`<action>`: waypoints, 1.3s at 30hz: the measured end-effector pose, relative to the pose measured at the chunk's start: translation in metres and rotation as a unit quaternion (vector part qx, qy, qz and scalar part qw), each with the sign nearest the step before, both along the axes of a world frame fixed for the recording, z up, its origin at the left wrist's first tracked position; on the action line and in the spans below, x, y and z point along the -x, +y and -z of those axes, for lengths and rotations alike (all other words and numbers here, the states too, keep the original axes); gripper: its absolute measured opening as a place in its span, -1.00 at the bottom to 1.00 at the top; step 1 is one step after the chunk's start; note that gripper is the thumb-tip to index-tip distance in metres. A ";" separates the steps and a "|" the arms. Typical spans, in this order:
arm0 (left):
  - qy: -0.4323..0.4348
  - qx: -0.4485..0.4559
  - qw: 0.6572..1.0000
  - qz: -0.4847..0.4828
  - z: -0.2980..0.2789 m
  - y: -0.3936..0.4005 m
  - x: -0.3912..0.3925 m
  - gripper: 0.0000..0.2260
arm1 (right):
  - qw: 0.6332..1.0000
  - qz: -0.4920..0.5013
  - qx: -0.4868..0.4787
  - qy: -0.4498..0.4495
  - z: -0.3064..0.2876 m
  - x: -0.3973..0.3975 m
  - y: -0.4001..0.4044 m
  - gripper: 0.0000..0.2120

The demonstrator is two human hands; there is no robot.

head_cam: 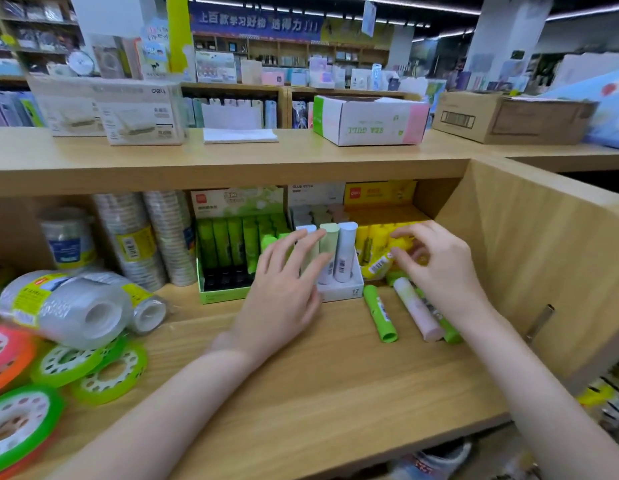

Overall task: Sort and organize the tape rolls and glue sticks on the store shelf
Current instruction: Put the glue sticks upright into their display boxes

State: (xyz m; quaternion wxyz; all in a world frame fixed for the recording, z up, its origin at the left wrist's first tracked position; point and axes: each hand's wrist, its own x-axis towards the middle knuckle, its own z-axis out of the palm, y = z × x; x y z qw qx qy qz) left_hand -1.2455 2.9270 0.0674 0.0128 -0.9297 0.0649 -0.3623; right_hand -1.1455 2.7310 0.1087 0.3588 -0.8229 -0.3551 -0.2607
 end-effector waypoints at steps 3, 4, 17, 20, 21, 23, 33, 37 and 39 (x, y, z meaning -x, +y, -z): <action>0.000 0.000 1.000 -0.002 0.000 -0.002 0.001 -0.67 | 0.999 -0.011 0.032 -0.023 -0.007 -0.001 0.013 -0.74; 0.002 0.002 1.000 -0.002 0.000 -0.002 0.001 -0.66 | 0.999 -0.017 0.020 -0.029 -0.010 0.000 0.015 -0.72; 0.009 0.010 1.000 -0.008 -0.001 -0.001 0.000 -0.67 | 0.991 -0.004 0.098 -0.090 0.004 -0.019 0.033 -0.86; 0.009 0.009 1.000 -0.007 -0.001 -0.001 0.000 -0.67 | 0.992 -0.006 0.111 -0.052 0.005 -0.017 0.027 -0.71; 0.010 0.006 1.000 -0.006 -0.001 -0.001 0.000 -0.67 | 0.992 -0.019 0.123 -0.024 0.004 -0.015 0.022 -0.64; 0.013 0.005 1.000 -0.005 -0.001 -0.001 0.000 -0.67 | 0.990 -0.047 0.128 0.038 0.001 -0.008 0.006 -0.52; 0.044 0.062 0.988 0.131 0.003 -0.040 0.007 -0.63 | 0.927 0.069 0.350 0.117 0.014 0.033 -0.056 -0.61; 0.195 0.081 0.957 0.199 0.015 -0.062 0.001 -0.60 | 0.937 0.079 0.326 0.100 0.034 0.033 -0.066 -0.61; 0.233 0.098 0.949 0.189 0.016 -0.061 -0.001 -0.57 | 0.949 0.074 0.296 0.074 0.040 0.038 -0.067 -0.62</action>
